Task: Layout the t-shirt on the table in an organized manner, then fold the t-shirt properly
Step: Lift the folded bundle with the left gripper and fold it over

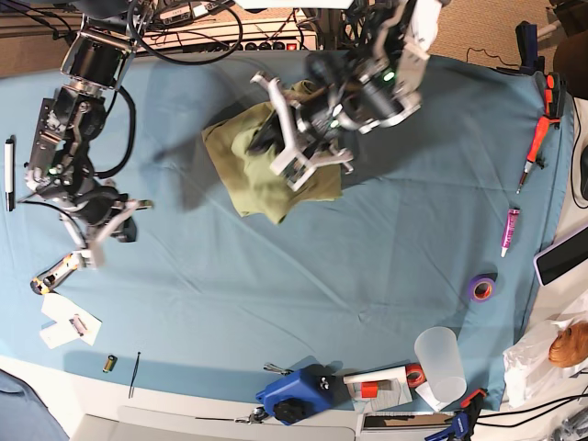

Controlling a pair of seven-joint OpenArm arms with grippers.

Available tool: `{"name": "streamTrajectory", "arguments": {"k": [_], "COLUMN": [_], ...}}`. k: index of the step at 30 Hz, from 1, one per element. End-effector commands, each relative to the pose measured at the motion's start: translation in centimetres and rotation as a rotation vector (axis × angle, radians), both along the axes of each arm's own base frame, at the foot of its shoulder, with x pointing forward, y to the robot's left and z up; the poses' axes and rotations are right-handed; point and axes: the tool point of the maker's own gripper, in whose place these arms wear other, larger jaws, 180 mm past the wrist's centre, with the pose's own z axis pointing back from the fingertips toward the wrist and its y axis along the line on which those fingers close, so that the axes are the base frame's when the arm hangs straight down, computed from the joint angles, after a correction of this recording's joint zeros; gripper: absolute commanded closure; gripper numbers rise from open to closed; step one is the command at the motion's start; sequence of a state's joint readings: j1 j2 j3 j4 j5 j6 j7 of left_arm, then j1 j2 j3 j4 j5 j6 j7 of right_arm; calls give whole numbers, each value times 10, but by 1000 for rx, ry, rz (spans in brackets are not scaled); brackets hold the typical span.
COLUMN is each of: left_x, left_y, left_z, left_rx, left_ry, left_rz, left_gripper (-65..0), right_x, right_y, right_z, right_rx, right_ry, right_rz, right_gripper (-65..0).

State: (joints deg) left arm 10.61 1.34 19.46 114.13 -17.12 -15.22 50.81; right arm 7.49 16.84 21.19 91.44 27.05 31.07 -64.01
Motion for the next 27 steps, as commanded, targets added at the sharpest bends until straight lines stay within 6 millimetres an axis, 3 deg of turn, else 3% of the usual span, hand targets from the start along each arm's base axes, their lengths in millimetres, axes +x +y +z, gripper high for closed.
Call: {"name": "streamTrajectory", "arguments": {"k": [1,6,9,11,15,20,22,27], "left_x": [11,25,24,23,11,9,12,19], "left_y": [-6,-12,-16,-20,-27,-4,9,51], "left_z": [14,21,27,33,62,96,93,52], "left_rx": [-39,-40,-44,-85,-202,-135,-81,156], "left_ry": [-35,-72,-111,-109,-102,-230,-238,-211], "left_rz": [14,-5,-53,-62,-107,-39,27,155], "left_gripper": [0,-17,-221,-274,-273,-263,-261,-262], "right_x": [9,1,-3,-2,1,2,1,-8], "right_y": [-11,-42,-53,-51,-35,-9,4,49], "right_z": [20,30,33,36,43,55,63,100], "right_rx": [-7,4,13,35,83,162,246,532], "right_ry": [-69,-99,-111,-124,-163,-218,-239,-325], "right_rz": [-22,-120,-156,-148,-72,59,99,270], "right_gripper": [0,0,0,0,0,0,0,0]}}
